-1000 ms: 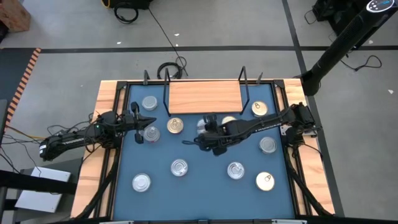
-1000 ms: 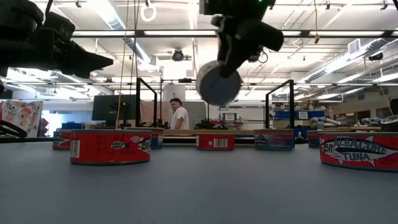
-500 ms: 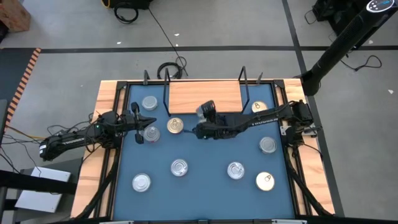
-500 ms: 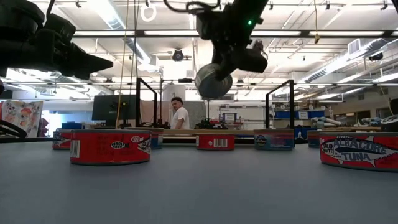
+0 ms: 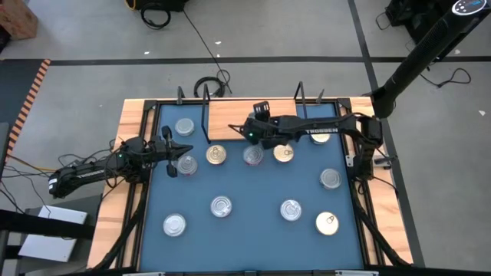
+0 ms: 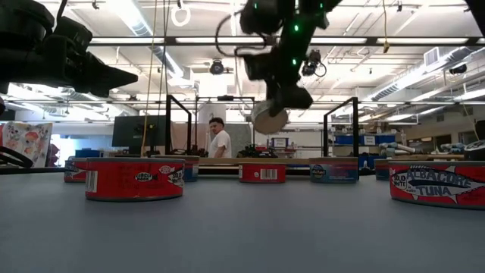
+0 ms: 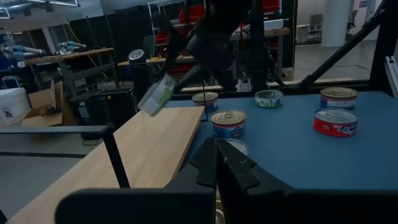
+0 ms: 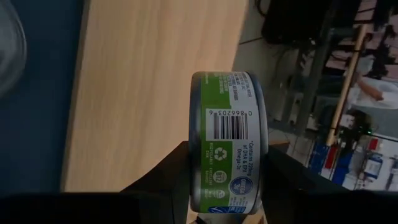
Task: Stack canned seafood by type on shelf
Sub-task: Put the green tuna can on the shelf
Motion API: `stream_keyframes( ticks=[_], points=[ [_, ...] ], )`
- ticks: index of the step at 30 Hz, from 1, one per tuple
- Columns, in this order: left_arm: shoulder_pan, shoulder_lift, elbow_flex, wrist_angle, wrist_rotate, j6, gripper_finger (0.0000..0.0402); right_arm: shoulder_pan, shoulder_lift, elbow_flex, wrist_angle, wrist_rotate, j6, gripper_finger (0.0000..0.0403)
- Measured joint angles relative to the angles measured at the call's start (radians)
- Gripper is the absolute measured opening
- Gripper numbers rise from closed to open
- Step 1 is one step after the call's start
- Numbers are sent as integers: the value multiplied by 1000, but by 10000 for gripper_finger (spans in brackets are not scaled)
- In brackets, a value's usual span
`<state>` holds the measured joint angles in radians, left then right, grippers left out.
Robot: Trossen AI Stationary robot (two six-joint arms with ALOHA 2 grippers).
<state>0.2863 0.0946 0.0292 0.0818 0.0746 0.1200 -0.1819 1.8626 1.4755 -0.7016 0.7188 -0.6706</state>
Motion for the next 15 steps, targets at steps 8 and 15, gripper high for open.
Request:
stream_keyframes(
  ticks=[8,15],
  points=[
    [0,0,0,-2,0,0,5,-86,0,-131,338,-68,-133,148],
    [0,0,0,-2,0,-1,5,-167,0,-236,583,-158,-216,148]
  ],
)
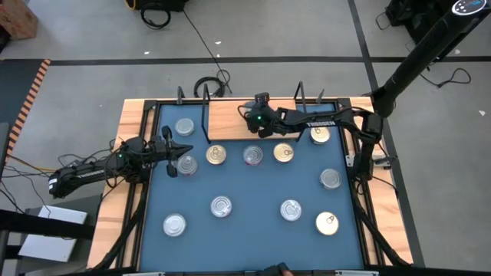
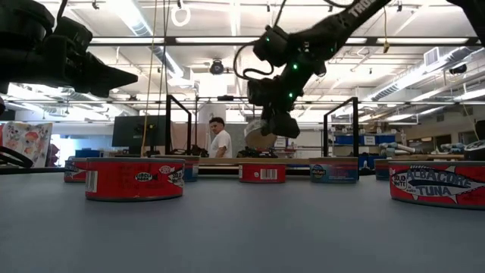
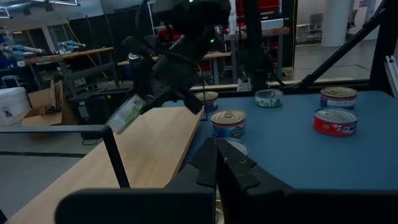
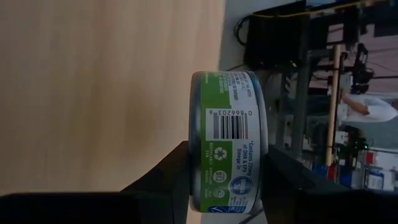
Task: Stack canned seafood by type on shelf
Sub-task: Put the green tuna can on the shelf
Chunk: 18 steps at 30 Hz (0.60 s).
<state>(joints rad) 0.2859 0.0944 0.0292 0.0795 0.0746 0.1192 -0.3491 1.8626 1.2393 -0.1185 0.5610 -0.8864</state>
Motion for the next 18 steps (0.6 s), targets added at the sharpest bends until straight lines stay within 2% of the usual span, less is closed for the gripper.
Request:
stream_keyframes(
  ticks=[7,18],
  points=[
    [0,0,0,0,0,0,5,-59,0,-77,143,-102,13,148],
    [0,0,0,0,0,-1,5,-117,0,-113,201,-191,80,150]
  ],
)
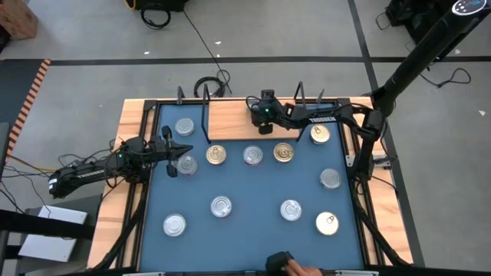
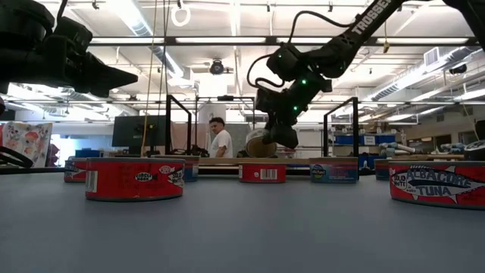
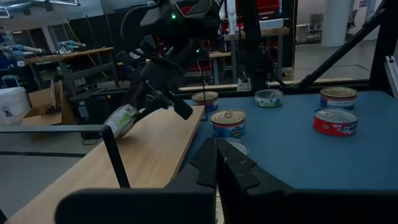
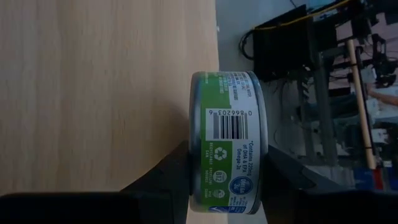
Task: Stack canned seafood by type on shelf
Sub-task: Put the green tuna can on the shelf
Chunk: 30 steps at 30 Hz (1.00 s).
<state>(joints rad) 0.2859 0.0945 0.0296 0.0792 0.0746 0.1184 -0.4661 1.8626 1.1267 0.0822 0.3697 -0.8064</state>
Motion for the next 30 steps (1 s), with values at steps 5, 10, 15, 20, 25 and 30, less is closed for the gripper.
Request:
stream_keyframes(
  ticks=[5,10,15,20,25,30],
  points=[
    [0,0,0,0,-2,0,5,-24,0,0,6,-56,52,157],
    [0,0,0,0,-2,0,5,-35,0,1,8,-99,105,174],
    [0,0,0,0,-2,0,5,-28,0,0,-5,-127,107,195],
    [0,0,0,-8,-3,0,5,-19,0,0,-2,-158,107,220],
    [0,0,0,-7,-3,-15,5,-14,0,0,-1,-161,156,241],
    [0,0,0,-7,-3,-18,5,-8,-6,0,-12,-126,186,252]
  ],
)
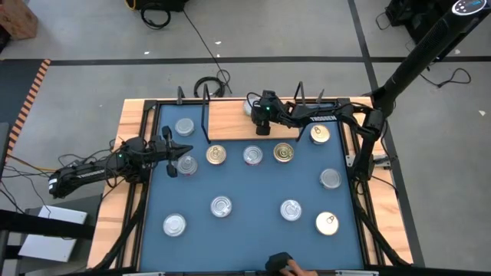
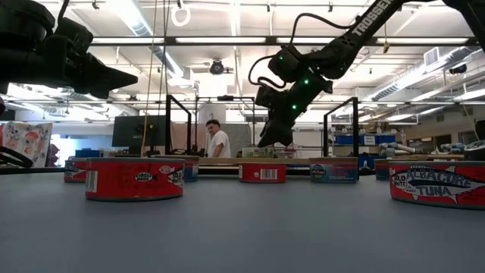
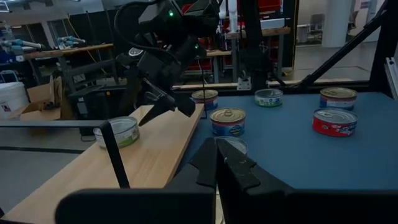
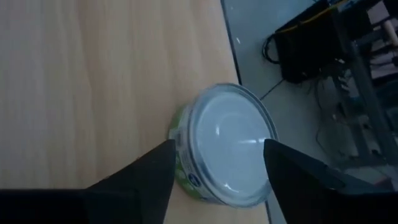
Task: Stack canned seafood by type on shelf
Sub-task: Put the green tuna can on the shelf, then adjust the shelf
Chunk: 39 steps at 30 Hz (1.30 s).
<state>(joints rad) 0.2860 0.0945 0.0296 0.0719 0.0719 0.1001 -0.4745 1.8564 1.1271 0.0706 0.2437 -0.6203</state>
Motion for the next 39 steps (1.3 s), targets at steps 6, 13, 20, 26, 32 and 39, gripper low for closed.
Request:
stream_keyframes(
  ticks=[6,13,20,26,32,39],
  points=[
    [0,0,0,0,0,0,5,4,-52,1,-34,6,91,198],
    [0,4,0,-4,0,-6,5,-71,-60,1,-76,-19,260,22],
    [0,5,0,-22,-23,-7,5,-135,-32,1,-90,-61,400,10],
    [0,5,0,-25,-25,-7,5,-149,9,1,-84,-125,417,8],
    [0,5,0,-35,-30,-8,5,-147,15,0,-55,-151,435,4],
    [0,32,0,-47,-45,-30,5,-137,-16,0,-88,-147,437,7]
  ],
)
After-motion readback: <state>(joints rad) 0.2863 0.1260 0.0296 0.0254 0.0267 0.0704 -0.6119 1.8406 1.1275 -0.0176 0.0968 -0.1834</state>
